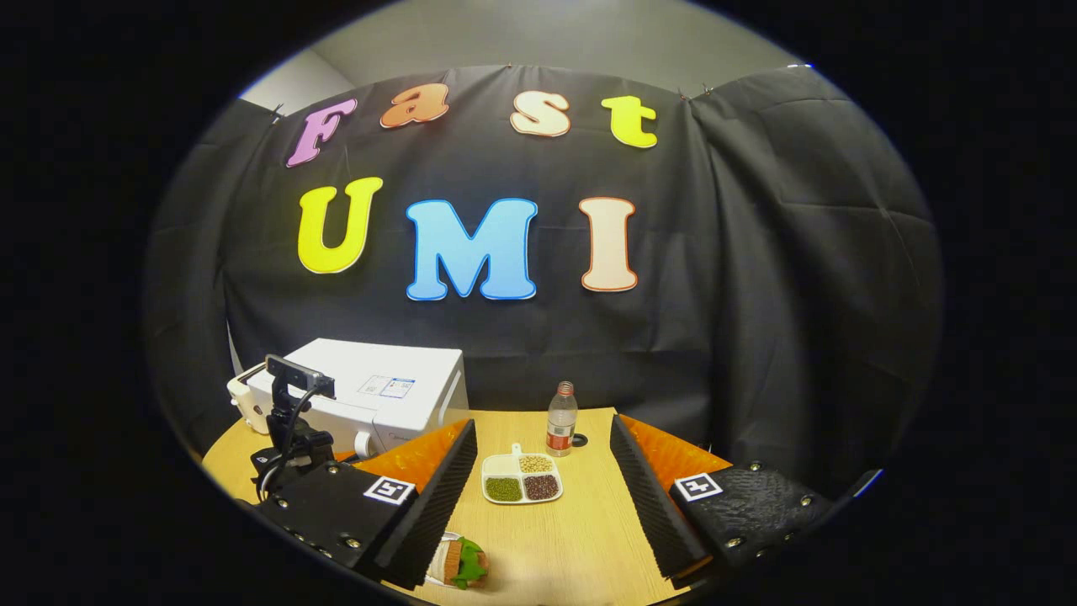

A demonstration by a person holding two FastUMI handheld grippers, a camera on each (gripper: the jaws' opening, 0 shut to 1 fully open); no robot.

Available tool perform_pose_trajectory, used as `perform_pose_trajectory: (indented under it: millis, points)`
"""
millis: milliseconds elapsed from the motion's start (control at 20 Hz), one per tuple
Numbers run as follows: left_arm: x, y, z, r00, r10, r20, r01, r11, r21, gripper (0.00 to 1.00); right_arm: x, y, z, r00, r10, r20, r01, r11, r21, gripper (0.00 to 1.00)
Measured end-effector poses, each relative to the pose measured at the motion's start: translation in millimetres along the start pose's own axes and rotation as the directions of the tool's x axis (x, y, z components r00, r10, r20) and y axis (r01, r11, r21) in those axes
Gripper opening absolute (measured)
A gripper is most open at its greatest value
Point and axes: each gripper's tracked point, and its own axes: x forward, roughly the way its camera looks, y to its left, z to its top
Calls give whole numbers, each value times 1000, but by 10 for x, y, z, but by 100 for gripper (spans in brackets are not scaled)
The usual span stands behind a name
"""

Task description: Open the microwave oven with the left hand, put the food in, and close the microwave oven.

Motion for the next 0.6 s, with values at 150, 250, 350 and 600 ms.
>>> perform_pose_trajectory:
  millis: [150, 250, 350, 600]
  points:
    - [0, 0, -1, 1000, 2, -23, -2, 1000, -2, 7, -9, 1, -1, 1000, 2, 4, -2, 1000, 4, 96]
    - [-148, 1, -75, 999, 0, -33, 0, 1000, -1, 7, -33, 5, 7, 1000, 4, 7, -4, 1000, 7, 96]
    - [-424, 22, -189, 1000, -10, -22, 11, 1000, 23, 7, -26, 8, 23, 1000, 3, 16, -3, 1000, 11, 96]
    - [-854, 111, -422, 995, -70, -68, 74, 996, 52, 7, 7, 219, -6, 999, 45, 8, -45, 998, 35, 96]
